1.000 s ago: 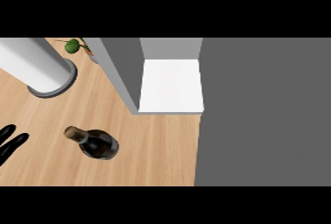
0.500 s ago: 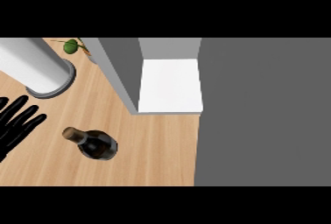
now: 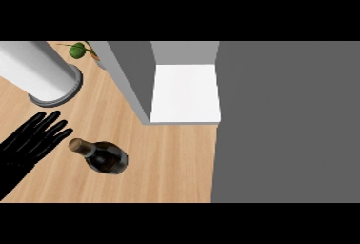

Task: Pick up the wine, place it into the cabinet and close the cabinet

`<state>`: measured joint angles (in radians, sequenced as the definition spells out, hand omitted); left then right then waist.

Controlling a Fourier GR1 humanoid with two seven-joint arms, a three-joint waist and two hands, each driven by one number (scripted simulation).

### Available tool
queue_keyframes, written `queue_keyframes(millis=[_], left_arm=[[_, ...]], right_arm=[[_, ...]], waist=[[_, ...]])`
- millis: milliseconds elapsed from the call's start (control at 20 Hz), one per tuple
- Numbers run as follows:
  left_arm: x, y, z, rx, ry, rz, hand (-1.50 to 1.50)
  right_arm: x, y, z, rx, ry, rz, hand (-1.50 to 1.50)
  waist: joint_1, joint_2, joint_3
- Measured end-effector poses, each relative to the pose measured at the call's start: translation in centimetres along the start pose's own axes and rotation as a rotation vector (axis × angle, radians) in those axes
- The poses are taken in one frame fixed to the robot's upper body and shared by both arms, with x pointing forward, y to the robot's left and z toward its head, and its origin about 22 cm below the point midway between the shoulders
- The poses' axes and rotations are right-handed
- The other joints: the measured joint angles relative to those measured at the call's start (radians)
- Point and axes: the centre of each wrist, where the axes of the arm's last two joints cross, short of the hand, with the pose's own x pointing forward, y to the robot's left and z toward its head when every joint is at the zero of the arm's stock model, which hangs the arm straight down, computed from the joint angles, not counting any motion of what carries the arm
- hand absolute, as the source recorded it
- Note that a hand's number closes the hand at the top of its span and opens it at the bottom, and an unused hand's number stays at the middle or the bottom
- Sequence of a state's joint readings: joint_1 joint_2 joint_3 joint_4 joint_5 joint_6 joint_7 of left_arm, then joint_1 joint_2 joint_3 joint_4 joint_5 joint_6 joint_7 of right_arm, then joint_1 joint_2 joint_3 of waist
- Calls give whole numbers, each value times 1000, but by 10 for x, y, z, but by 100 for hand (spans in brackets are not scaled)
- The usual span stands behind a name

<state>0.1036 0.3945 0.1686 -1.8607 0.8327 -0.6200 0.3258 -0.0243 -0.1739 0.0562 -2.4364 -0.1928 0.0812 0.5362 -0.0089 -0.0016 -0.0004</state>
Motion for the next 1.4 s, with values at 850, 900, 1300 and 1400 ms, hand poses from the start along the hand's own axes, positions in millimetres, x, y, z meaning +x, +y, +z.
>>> queue_keyframes(millis=[850,900,1300,1400], left_arm=[[-73,33,-16,73,11,-22,-150],[-78,33,-19,74,11,-21,-150],[-103,43,-19,50,29,-18,-150],[-110,46,-21,37,34,-14,-150]], right_arm=[[4,2,-4,-4,3,-11,-150],[5,1,-5,-6,3,-3,-150],[4,-1,-2,-10,3,4,-150],[5,-2,-4,-10,3,11,-150]], waist=[[-2,0,0],[-2,1,0],[-2,0,0],[-2,1,0]])
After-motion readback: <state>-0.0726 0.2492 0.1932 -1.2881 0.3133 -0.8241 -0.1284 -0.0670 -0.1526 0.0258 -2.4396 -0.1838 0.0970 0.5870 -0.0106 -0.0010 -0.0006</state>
